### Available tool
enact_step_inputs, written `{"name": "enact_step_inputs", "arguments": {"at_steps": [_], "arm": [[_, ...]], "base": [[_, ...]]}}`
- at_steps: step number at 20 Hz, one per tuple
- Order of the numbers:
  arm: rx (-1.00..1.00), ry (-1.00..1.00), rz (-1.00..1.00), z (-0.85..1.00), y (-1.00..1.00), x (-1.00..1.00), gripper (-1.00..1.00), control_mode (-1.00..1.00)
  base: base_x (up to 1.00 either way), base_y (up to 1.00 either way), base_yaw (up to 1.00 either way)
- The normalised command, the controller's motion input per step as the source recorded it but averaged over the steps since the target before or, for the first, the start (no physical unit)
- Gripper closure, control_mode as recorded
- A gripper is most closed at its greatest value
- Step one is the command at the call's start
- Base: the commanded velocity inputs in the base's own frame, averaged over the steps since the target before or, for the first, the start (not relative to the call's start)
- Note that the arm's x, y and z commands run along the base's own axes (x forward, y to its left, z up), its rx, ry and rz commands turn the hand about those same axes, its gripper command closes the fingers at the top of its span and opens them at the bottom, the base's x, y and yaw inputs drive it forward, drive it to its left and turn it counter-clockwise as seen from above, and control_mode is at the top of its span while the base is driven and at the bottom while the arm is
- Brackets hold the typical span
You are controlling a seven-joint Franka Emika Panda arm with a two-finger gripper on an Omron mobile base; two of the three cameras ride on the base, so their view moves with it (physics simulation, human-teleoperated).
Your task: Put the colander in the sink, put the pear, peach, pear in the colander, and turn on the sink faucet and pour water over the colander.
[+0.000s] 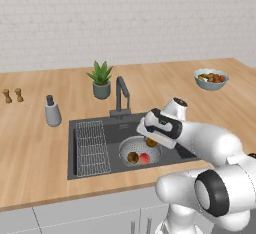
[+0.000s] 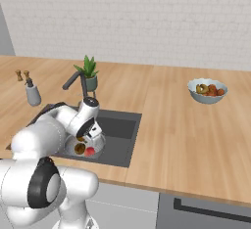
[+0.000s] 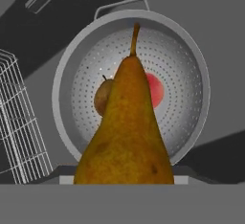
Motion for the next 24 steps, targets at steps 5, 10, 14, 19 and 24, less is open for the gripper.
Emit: {"name": "enact_step_inputs", "arguments": {"at_steps": [5, 10, 14, 19, 24], "arm": [[0.00, 0.02, 0.00, -0.39, 0.03, 0.35, 1.00, -1.00], [0.00, 0.01, 0.00, -0.31, 0.25, 0.30, 1.00, -1.00], [0.00, 0.00, 0.00, -0.31, 0.29, 0.27, 1.00, -1.00], [-0.03, 0.00, 0.00, -0.38, 0.03, 0.08, 1.00, -1.00], [-0.07, -0.01, 0.00, -0.28, 0.00, 0.00, -1.00, -1.00]], "base": [[0.00, 0.00, 0.00], [0.00, 0.00, 0.00], [0.00, 0.00, 0.00], [0.00, 0.00, 0.00], [0.00, 0.00, 0.00]]}}
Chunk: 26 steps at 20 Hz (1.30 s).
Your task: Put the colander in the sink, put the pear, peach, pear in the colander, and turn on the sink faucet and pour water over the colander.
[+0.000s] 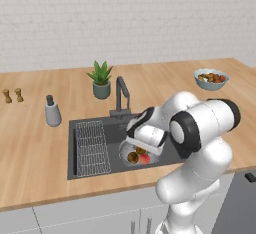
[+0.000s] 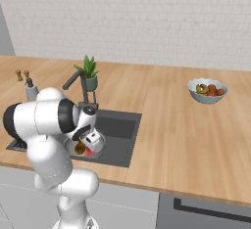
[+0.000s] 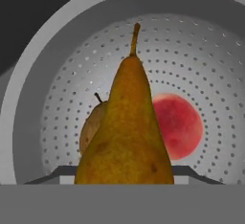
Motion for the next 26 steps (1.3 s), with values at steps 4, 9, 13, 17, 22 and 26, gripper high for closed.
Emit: {"name": "enact_step_inputs", "arguments": {"at_steps": [4, 9, 13, 17, 22, 26], "arm": [[-0.04, -0.07, 0.00, -0.02, 0.00, 0.00, -1.00, -1.00], [0.00, -0.12, 0.00, 0.24, -0.12, 0.00, -1.00, -1.00], [0.00, -0.12, 0.00, 0.50, -0.22, 0.00, -1.00, -1.00], [0.02, -0.18, 0.04, 0.96, -0.57, 0.00, -1.00, -1.00], [0.13, -0.17, 0.14, 1.00, -0.55, 0.03, -1.00, -1.00], [0.20, -0.11, 0.23, 0.92, -0.28, 0.30, -1.00, -1.00]], "base": [[0.00, 0.00, 0.00], [0.00, 0.00, 0.00], [0.00, 0.00, 0.00], [0.00, 0.00, 0.00], [0.00, 0.00, 0.00], [0.00, 0.00, 0.00]]}}
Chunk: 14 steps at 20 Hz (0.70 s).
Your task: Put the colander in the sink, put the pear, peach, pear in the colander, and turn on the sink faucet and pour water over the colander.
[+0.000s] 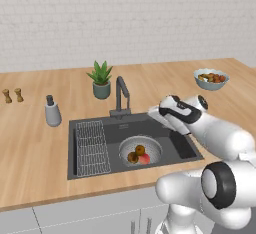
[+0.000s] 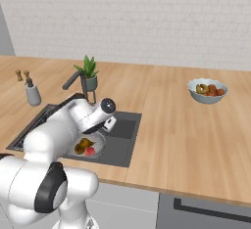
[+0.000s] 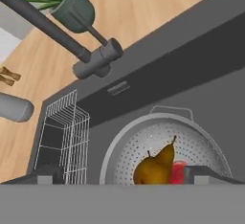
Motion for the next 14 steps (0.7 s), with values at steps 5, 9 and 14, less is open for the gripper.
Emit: {"name": "enact_step_inputs", "arguments": {"at_steps": [5, 9, 14], "arm": [[0.10, 0.00, 0.25, 0.53, -0.01, 0.64, -1.00, -1.00], [0.01, 0.00, 0.26, 0.12, 0.00, 0.52, -1.00, -1.00], [0.00, -0.08, 0.17, 0.00, 0.27, 0.13, -1.00, -1.00]], "base": [[0.00, 0.00, 0.00], [0.00, 0.00, 0.00], [0.00, 0.00, 0.00]]}}
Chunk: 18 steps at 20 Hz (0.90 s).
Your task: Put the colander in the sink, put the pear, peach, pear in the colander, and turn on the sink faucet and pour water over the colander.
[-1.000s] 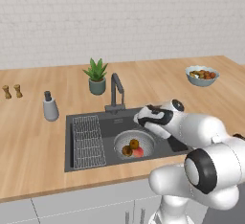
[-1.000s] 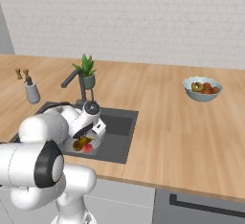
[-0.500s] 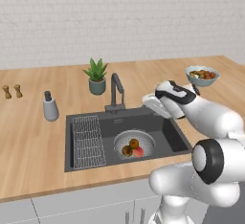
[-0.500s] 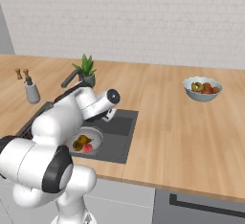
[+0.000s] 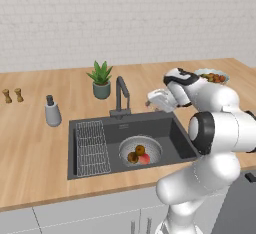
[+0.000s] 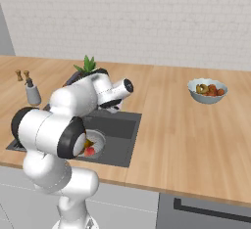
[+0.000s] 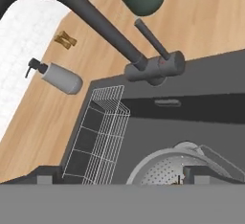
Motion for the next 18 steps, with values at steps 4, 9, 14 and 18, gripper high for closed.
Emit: {"name": "enact_step_inputs", "arguments": {"at_steps": [4, 9, 14, 18], "arm": [[0.00, -0.22, 0.10, 0.00, 0.37, 0.09, -1.00, -1.00], [0.00, -0.20, 0.03, -0.22, 0.20, 0.23, -1.00, -1.00], [0.00, -0.06, 0.00, -0.28, 0.10, 0.49, -1.00, -1.00], [0.00, 0.00, 0.00, -0.16, 0.04, 0.60, -1.00, -1.00]], "base": [[0.00, 0.00, 0.00], [0.00, 0.00, 0.00], [0.00, 0.00, 0.00], [0.00, 0.00, 0.00]]}}
